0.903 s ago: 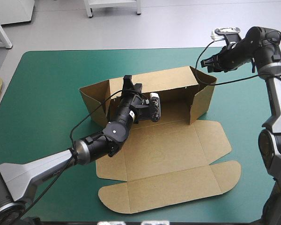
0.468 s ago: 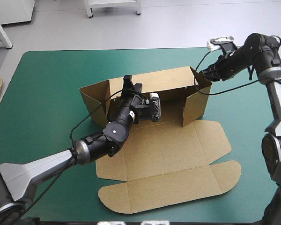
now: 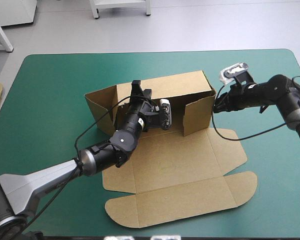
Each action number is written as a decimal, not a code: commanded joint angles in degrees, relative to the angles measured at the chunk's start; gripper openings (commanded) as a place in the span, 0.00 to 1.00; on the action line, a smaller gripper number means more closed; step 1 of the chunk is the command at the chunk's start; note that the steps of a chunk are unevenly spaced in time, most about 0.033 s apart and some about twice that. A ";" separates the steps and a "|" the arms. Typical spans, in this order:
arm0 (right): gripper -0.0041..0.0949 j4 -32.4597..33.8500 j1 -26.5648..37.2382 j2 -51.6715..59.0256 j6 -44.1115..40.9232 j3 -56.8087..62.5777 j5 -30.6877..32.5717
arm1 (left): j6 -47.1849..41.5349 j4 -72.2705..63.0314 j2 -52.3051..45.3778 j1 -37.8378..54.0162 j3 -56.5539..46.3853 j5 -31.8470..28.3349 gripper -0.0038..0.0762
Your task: Fold the box
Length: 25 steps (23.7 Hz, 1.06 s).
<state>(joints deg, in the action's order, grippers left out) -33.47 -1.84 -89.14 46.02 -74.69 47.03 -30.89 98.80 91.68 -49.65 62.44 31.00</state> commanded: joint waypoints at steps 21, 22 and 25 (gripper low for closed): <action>0.63 -23.22 -2.77 3.24 22.54 5.01 -8.58 | -1.33 0.73 -2.48 -0.13 1.41 2.56 0.04; 0.63 -23.22 -3.27 3.24 22.34 5.01 -9.63 | -1.33 0.73 -2.48 -0.13 1.41 2.56 0.04; 0.62 -23.22 -4.93 3.24 21.62 5.01 -12.50 | -1.33 0.73 -2.48 -0.13 1.41 2.56 0.04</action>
<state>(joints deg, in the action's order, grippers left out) -53.84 -5.55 -88.02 68.27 -68.06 38.35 -31.09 98.63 91.68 -49.65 62.44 31.89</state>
